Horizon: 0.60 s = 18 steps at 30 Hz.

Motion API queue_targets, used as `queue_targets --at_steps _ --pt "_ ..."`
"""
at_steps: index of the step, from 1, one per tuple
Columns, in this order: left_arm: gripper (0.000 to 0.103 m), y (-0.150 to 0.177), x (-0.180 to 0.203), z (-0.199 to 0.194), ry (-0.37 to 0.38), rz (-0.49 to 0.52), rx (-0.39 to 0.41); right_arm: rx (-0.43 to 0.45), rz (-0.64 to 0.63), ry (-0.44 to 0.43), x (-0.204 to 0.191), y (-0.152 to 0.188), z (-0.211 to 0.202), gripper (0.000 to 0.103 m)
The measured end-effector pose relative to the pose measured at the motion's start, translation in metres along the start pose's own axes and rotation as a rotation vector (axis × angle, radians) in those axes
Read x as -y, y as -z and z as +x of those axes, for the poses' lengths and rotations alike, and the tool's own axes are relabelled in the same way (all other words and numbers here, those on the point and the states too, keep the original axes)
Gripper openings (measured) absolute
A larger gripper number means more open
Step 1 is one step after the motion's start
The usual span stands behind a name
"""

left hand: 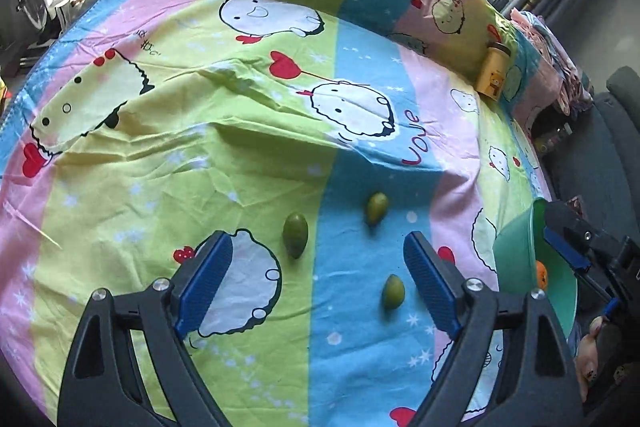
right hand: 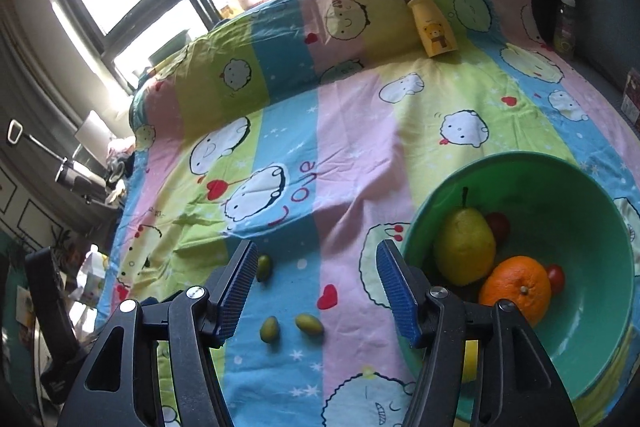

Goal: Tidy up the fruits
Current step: 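Move both open tools from the basin to the small green fruits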

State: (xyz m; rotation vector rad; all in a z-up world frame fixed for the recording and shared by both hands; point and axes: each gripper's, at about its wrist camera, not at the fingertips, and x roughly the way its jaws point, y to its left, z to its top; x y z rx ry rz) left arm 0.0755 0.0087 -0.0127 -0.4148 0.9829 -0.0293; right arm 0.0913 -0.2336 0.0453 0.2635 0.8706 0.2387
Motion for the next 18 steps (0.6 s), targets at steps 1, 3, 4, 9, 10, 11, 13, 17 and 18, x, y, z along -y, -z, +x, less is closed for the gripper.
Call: queue_targets --at_steps 1,3,4,9,10,11,13,17,18 --pt "0.087 -0.002 -0.003 0.005 -0.007 -0.010 -0.012 -0.026 -0.001 -0.013 -0.005 0.000 0.010 0.062" --pt "0.087 -0.003 -0.007 0.013 0.002 -0.005 -0.019 -0.078 -0.008 -0.038 -0.015 0.002 0.030 0.062" --pt "0.087 -0.003 -0.009 0.016 -0.006 -0.004 -0.019 -0.110 -0.020 -0.038 -0.021 0.003 0.040 0.062" --pt "0.082 -0.002 -0.009 0.021 -0.010 0.024 0.003 -0.203 -0.144 0.024 -0.053 0.003 0.083 0.059" --pt "0.079 -0.001 -0.008 0.023 0.006 0.027 -0.001 -0.218 -0.157 0.034 -0.057 0.003 0.090 0.056" --pt "0.077 -0.001 -0.008 0.026 0.020 0.032 -0.009 -0.235 -0.167 0.047 -0.061 0.001 0.098 0.054" --pt "0.065 0.003 -0.006 0.033 0.020 0.034 -0.037 -0.258 -0.175 0.058 -0.064 -0.001 0.111 0.047" --pt "0.056 0.004 0.000 0.042 -0.030 0.075 -0.043 -0.290 -0.162 0.041 -0.060 0.003 0.129 0.044" --pt "0.056 0.003 0.000 0.043 -0.030 0.071 -0.037 -0.300 -0.157 0.039 -0.059 0.005 0.133 0.040"
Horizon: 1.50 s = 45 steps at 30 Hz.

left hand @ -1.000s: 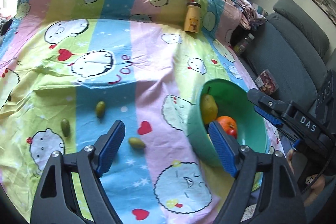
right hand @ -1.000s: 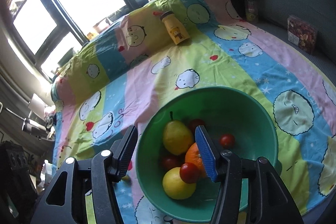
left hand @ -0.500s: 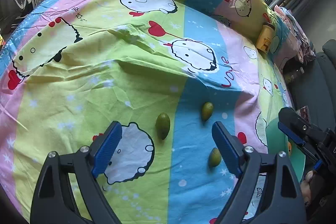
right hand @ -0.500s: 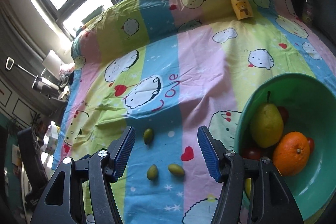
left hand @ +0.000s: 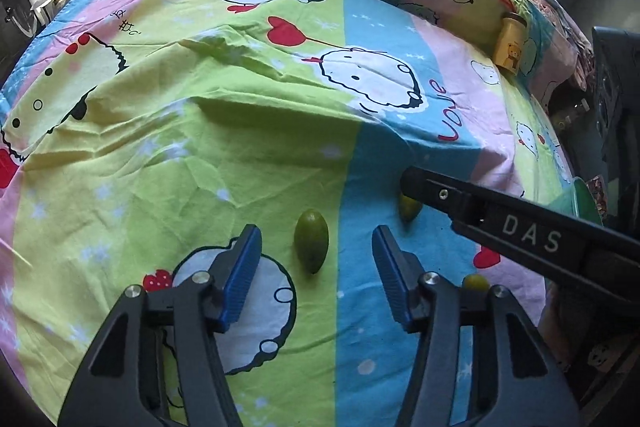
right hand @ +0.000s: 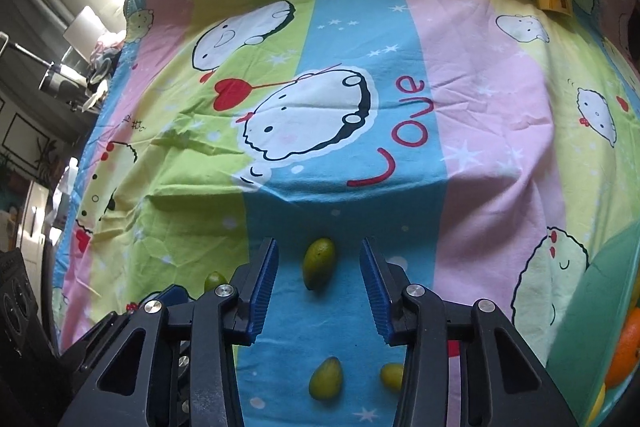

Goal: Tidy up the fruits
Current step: 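Move both open tools from the basin to the small green fruits, then close the right gripper on a green fruit while the left gripper closes on another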

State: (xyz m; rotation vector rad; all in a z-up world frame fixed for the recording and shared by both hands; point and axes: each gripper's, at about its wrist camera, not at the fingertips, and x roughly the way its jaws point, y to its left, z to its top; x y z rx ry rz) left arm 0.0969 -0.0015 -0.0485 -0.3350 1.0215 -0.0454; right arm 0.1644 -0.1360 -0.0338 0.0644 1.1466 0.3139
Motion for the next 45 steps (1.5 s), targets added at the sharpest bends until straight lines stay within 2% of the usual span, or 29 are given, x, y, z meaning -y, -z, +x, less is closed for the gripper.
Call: queue_targets --at_steps 4,8,11,17,20,26,28,35,45 --pt "0.056 0.000 0.001 0.007 0.034 -0.013 -0.026 -0.006 -0.003 -0.016 -0.002 0.000 0.008 0.040" --pt "0.055 0.002 0.006 0.009 0.017 0.016 -0.005 -0.006 -0.017 0.004 -0.005 0.002 0.012 0.040" --pt "0.054 0.002 0.004 0.010 0.021 -0.002 0.010 -0.012 -0.021 0.017 -0.007 0.002 0.016 0.037" --pt "0.040 0.002 0.005 0.011 -0.019 0.021 0.045 0.010 -0.037 0.047 -0.009 0.004 0.016 0.031" --pt "0.027 0.002 0.005 0.012 -0.035 0.029 0.060 0.018 -0.029 0.055 -0.006 0.005 0.016 0.024" --pt "0.023 0.001 0.003 0.013 -0.039 0.025 0.076 0.024 -0.018 0.049 -0.005 0.006 0.015 0.022" --pt "0.018 0.001 0.002 0.013 -0.042 0.023 0.076 0.021 -0.016 0.046 -0.004 0.006 0.015 0.022" --pt "0.018 0.002 0.000 0.008 -0.018 0.004 0.073 0.019 0.012 0.022 -0.001 0.008 0.012 0.022" --pt "0.018 0.008 0.011 -0.015 0.035 0.028 0.104 0.092 0.043 -0.035 0.002 0.013 -0.018 0.021"
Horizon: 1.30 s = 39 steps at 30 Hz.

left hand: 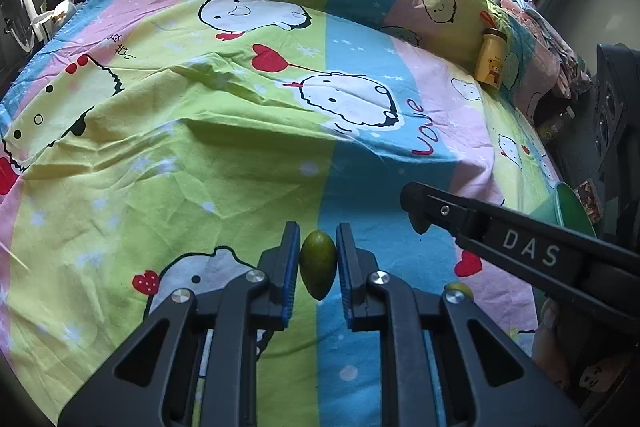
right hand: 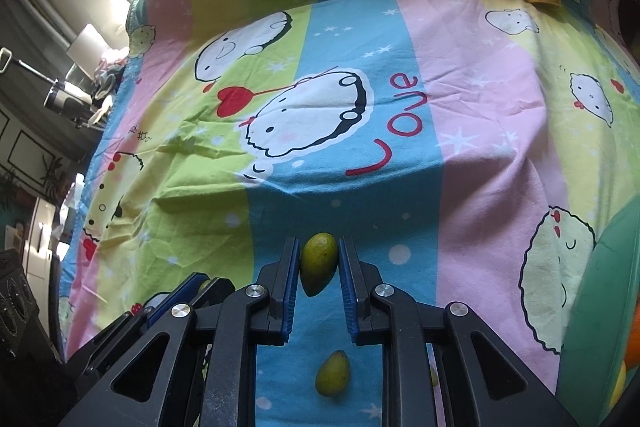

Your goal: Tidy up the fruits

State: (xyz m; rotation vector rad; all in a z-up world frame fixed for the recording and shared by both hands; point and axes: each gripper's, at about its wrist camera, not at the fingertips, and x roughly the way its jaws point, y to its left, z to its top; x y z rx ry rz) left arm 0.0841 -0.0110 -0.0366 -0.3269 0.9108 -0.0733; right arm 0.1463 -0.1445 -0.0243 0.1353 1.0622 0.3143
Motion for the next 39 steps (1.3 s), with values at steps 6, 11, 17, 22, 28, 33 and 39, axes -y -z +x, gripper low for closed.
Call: queue_targets --at_steps 6,11,17,22,28,33,39 --pt "0.018 0.002 0.012 -0.019 -0.024 0.046 0.032 0.056 0.020 -0.034 0.003 0.005 -0.028 0.021" --pt "0.018 0.004 0.025 -0.036 0.009 0.087 0.056 0.107 0.022 -0.062 0.004 0.012 -0.054 0.021" --pt "0.018 0.008 0.052 -0.063 0.055 0.164 0.098 0.188 0.032 -0.064 0.014 0.019 -0.093 0.021" --pt "0.018 0.004 0.080 -0.078 0.107 0.205 0.129 0.278 0.073 -0.054 0.034 0.028 -0.129 0.021" --pt "0.017 -0.003 0.119 -0.085 0.172 0.244 0.149 0.361 0.148 -0.035 0.068 0.034 -0.163 0.021" --pt "0.017 -0.007 0.153 -0.086 0.227 0.280 0.156 0.418 0.197 0.013 0.097 0.038 -0.184 0.021" --pt "0.017 -0.002 0.179 -0.070 0.235 0.324 0.120 0.444 0.290 0.021 0.135 0.044 -0.195 0.021"
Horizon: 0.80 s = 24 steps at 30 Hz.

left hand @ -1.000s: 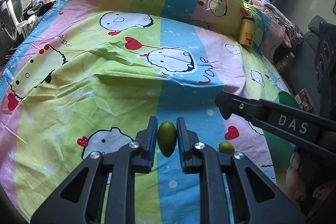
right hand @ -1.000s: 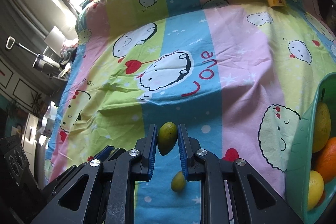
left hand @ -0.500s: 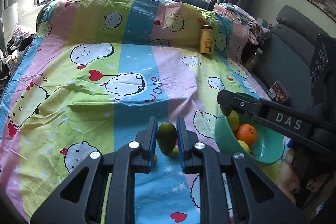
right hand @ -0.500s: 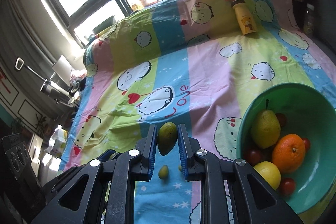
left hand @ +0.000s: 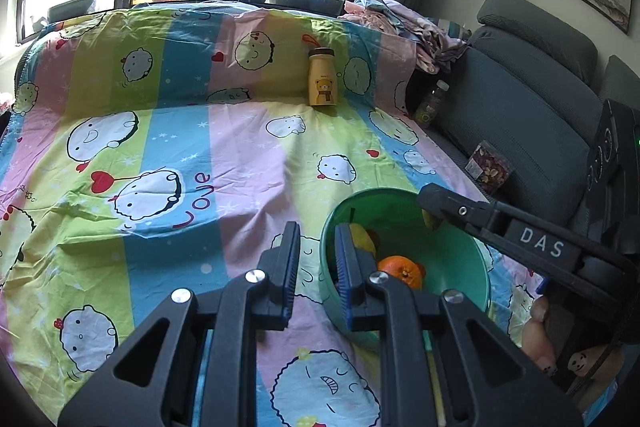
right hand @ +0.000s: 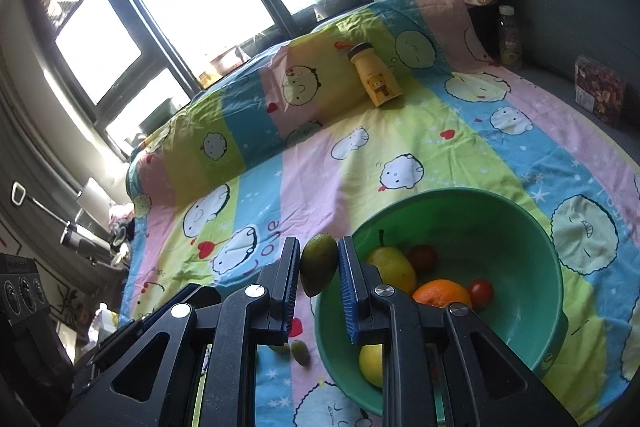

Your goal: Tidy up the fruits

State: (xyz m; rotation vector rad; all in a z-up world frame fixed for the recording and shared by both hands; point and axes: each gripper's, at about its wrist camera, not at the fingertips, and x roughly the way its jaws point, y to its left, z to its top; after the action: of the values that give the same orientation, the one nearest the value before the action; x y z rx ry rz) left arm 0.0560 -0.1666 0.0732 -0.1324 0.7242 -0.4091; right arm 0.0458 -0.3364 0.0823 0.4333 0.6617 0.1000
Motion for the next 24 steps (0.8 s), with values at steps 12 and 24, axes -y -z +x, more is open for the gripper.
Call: queue_targets --at_steps 12,24 --pt "0.014 0.058 -0.066 0.047 -0.089 -0.107 -0.219 -0.011 0.089 -0.008 0.034 -0.005 0.000 0.021" --pt "0.018 0.079 -0.053 0.069 -0.083 -0.027 -0.269 -0.020 0.084 0.002 0.032 -0.004 0.002 0.021"
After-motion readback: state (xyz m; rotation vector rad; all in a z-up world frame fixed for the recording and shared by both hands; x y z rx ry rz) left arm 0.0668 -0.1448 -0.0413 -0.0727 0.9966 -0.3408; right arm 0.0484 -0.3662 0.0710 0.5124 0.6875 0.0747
